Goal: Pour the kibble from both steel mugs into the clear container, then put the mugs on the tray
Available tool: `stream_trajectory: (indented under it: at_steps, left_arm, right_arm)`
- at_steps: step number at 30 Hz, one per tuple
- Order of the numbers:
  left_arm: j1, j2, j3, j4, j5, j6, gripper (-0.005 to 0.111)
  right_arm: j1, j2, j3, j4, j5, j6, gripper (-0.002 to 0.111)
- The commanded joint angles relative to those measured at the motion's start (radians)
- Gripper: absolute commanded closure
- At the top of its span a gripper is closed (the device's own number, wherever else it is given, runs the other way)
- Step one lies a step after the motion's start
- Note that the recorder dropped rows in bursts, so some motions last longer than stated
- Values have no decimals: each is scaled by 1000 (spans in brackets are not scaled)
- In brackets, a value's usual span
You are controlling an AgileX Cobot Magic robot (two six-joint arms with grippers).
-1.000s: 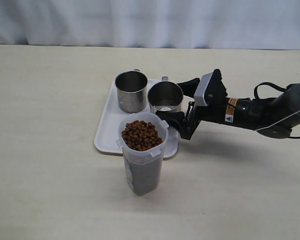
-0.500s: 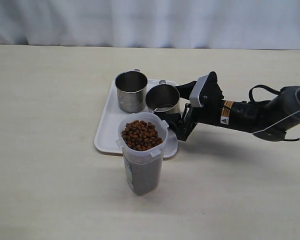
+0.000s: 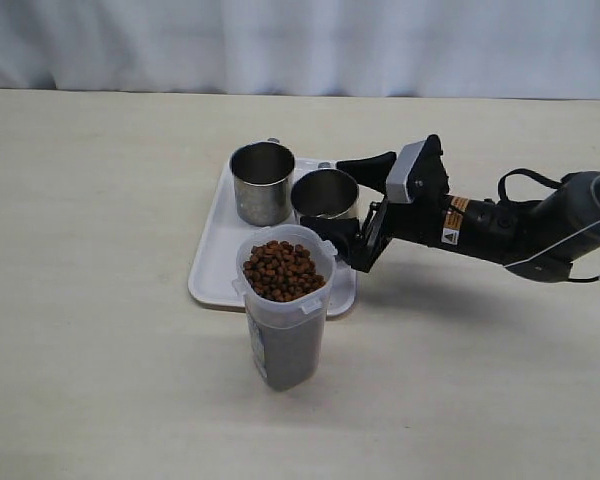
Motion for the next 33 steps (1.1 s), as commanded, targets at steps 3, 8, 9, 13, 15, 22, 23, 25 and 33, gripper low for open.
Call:
stream_trajectory:
  at_steps: [3, 8, 9, 13, 15, 22, 23, 25, 33]
  left_arm:
    - [2, -3, 2, 1, -6, -2, 107]
    - [2, -3, 2, 1, -6, -2, 107]
    - [2, -3, 2, 1, -6, -2, 107]
    - [2, -3, 2, 1, -6, -2, 107]
    - [2, -3, 2, 1, -6, -2, 107]
    - [2, -3, 2, 1, -6, -2, 107]
    - [2, -3, 2, 1, -6, -2, 107]
    - [2, -3, 2, 1, -6, -2, 107]
    - [2, -3, 2, 3, -6, -2, 107]
  right_arm:
    - [-1, -33, -3, 1, -15, 83, 25]
    - [-1, -39, -3, -37, -15, 99, 25]
    - [-5, -41, -3, -37, -15, 100, 25]
    - [-48, -86, -3, -44, -17, 219, 25]
    - [-77, -105, -3, -70, -20, 299, 25]
    - [-195, -158, -3, -214, -60, 624, 29]
    - [-216, -175, -3, -233, -60, 686, 31]
    - [-268, -207, -3, -289, -60, 765, 43]
    - [-348, -242, -3, -608, 173, 1070, 104]
